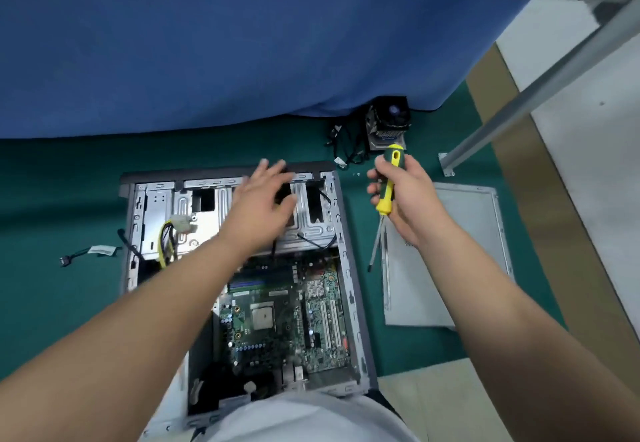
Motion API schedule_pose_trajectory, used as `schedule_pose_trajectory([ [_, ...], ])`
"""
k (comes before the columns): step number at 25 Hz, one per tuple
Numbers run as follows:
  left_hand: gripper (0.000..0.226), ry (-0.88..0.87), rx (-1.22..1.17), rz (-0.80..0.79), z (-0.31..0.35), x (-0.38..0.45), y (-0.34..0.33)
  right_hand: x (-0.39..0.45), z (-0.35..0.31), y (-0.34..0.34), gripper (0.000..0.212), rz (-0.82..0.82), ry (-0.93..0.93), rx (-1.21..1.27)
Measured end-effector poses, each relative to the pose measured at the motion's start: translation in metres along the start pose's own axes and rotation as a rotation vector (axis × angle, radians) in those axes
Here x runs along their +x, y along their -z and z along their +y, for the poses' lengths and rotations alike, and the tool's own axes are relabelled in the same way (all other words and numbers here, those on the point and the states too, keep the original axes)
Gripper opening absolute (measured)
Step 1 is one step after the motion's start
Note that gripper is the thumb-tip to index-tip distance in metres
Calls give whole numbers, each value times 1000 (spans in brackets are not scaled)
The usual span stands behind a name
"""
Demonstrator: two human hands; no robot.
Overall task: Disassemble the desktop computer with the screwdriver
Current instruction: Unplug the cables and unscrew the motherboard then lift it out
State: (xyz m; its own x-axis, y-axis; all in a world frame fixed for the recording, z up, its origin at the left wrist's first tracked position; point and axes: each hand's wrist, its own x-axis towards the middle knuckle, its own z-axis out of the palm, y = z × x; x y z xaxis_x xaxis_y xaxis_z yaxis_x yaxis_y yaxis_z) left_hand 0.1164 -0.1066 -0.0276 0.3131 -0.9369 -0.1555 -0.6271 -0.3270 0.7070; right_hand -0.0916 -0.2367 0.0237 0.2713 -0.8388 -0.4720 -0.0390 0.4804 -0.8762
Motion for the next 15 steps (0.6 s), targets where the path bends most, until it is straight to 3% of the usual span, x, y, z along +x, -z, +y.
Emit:
schedule_pose_trajectory([
  [2, 37, -71, -168, -44, 19, -38, -13, -31, 0, -14, 7, -34, 18, 142],
  [4, 33, -97, -275, -211, 28, -75, -23, -59, 11, -32, 6, -68, 49, 245],
  [7, 21, -104, -300, -277, 17, -105, -25, -96, 39, -59, 4, -60, 138, 261],
  [12, 19, -150, -154, -332, -26, -131, -4, -133, 78, -71, 37, 26, 174, -348],
  [15, 24, -153, 53, -447, -49, -141, 9, -149, 94, -70, 43, -6, 178, -448],
])
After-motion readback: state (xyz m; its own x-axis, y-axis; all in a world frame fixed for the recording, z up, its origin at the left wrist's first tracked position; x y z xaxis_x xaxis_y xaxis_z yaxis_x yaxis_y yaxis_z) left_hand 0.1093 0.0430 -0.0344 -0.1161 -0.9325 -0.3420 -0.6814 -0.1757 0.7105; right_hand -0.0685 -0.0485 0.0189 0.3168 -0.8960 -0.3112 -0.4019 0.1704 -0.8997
